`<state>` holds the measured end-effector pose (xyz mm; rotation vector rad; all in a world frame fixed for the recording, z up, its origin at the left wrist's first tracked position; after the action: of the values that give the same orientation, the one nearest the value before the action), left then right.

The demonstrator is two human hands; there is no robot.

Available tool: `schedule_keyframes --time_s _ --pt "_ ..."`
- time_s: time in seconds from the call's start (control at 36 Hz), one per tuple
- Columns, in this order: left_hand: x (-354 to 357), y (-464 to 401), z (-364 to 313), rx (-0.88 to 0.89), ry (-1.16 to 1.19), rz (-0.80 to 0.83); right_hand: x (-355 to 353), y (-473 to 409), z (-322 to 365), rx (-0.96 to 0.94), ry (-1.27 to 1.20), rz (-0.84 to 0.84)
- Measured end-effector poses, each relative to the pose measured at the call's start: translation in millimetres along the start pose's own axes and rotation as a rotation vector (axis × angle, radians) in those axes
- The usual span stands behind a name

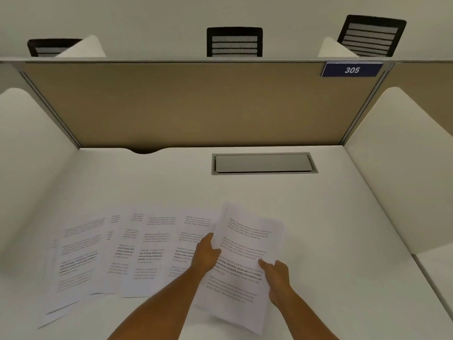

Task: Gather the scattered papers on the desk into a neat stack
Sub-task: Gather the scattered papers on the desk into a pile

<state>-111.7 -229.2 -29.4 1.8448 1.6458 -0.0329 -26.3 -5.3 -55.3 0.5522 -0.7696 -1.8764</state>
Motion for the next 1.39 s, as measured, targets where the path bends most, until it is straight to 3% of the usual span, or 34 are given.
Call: schedule_keyframes --time_s 0.31,0.44,0.58,0.92,1.08,1.22,1.39 --pt "11 -10 19 -0.015 -0.085 0.016 9 -4 -9 -0.01 0.164 -0.117" --pt "17 -16 23 -0.043 -0.209 -0.04 2 -11 -4 -0.002 0.427 -0.283" --pt "16 -22 28 -0.128 -0.373 -0.099 9 -22 2 0.014 0.664 -0.287" --pt "9 -31 44 -0.285 -0.329 -0.151 23 -38 7 0.033 0.49 -0.197" --pt "7 -37 46 -0.309 -0.336 -0.138 25 -43 10 0.01 0.238 -0.13" --pt "5 -35 47 -0.338 -0.205 -0.168 24 -49 3 0.087 0.201 -0.085" --pt "14 -30 48 -0.317 -0.003 -0.111 30 -50 5 0.029 0.231 0.03"
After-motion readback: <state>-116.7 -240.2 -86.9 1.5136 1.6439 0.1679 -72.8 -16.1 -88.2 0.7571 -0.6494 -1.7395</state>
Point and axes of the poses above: each hand's wrist, its own y-axis away from the middle knuckle, its own x-axis out of the palm, z = x × y, the point moved 9 cm from there along -y, towards the middle knuckle, and after that the axes turned 2 degrees about -z, right-handed, at the moved point
